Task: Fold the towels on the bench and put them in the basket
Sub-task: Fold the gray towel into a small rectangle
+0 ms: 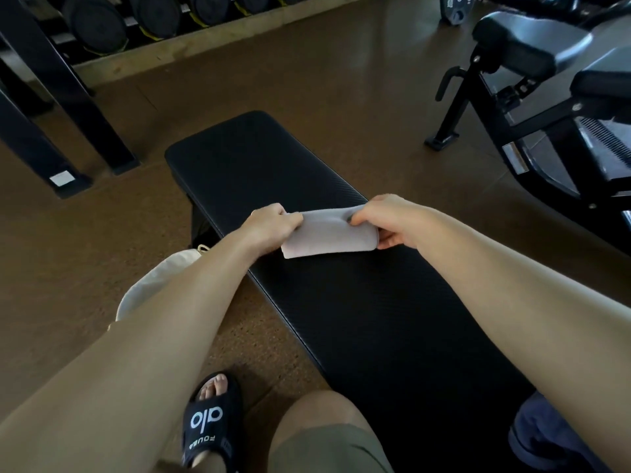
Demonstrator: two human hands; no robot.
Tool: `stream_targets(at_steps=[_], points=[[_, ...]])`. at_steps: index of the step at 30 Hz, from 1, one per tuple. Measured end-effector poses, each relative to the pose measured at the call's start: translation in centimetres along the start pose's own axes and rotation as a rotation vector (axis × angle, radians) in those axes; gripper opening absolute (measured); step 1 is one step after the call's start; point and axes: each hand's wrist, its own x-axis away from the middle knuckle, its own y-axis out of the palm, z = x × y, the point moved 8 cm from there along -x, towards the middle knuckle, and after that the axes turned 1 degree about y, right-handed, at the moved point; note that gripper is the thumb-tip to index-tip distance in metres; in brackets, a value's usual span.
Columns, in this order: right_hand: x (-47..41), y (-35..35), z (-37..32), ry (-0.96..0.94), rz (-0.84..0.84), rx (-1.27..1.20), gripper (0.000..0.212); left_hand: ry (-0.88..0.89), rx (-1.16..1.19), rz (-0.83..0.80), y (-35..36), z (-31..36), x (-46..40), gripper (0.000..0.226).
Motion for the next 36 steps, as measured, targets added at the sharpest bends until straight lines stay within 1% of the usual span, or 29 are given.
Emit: stream_targets(at_steps=[3,5,7,9,10,11,13,14,15,18,21,23,26,28,30,32,34,36], points=[[1.7,1.7,1.2,0.022,-0.046,-0.015,0.047,-0.044,-0.017,0.019,-0.2,-1.9,2.6,0.027],[3.1,3.3,1.7,0.015,-0.082,0.009,0.044,-0.110,0.048,0.042,-0.4,-3.6,4.6,0.030],[4.5,4.9,2.0,0.005,-0.111,0.029,0.040,-0.210,0.218,0.014,0.1,-5.5,6.6,0.043],[5.8,6.4,2.4,-0.002,-0.135,0.039,0.039,-0.288,0.516,-0.031,0.9,-6.8,8.6,0.057],[6.4,7.2,2.6,-0.004,-0.150,0.047,0.038,-0.311,0.657,-0.029,1.1,-7.3,9.4,0.059],[6.9,7.9,2.7,-0.006,-0.165,0.058,0.037,-0.317,0.768,-0.012,1.0,-7.7,10.1,0.057],[7.8,9.4,2.9,-0.014,-0.197,0.082,0.034,-0.309,0.906,0.002,0.6,-8.6,11.1,0.040],[8.2,10.0,3.0,-0.019,-0.213,0.092,0.034,-0.306,0.954,-0.013,0.5,-9.1,11.5,0.038],[8.5,10.6,2.9,-0.026,-0.227,0.103,0.034,-0.305,0.983,-0.031,0.3,-9.4,11.9,0.043],[9.2,12.4,2.1,-0.067,-0.285,0.100,0.033,-0.318,0.977,-0.005,-1.3,-11.3,12.2,0.064],[10.0,15.2,0.0,-0.121,-0.413,-0.039,0.037,-0.312,0.990,0.023,-4.3,-12.5,12.3,0.070],[10.6,17.4,-1.8,-0.154,-0.502,-0.165,0.038,-0.284,1.009,0.037,-6.6,-13.1,12.1,0.067],[11.3,21.4,-3.8,-0.128,-0.647,-0.364,0.047,-0.266,0.997,0.098,-10.3,-14.7,11.5,0.054],[11.4,24.0,-4.9,-0.095,-0.687,-0.450,0.045,-0.289,0.971,0.137,-12.3,-16.8,10.8,0.058],[10.8,26.3,-6.0,-0.089,-0.663,-0.488,0.041,-0.314,0.950,0.183,-13.9,-19.1,10.0,0.062],[9.2,28.3,-6.9,-0.103,-0.597,-0.478,0.040,-0.328,0.934,0.242,-15.0,-21.6,8.9,0.056],[7.0,30.5,-7.6,-0.135,-0.514,-0.399,0.042,-0.337,0.912,0.287,-15.6,-23.9,7.2,0.049],[4.1,32.7,-8.0,-0.183,-0.422,-0.249,0.049,-0.352,0.879,0.312,-15.6,-26.2,4.8,0.048]])
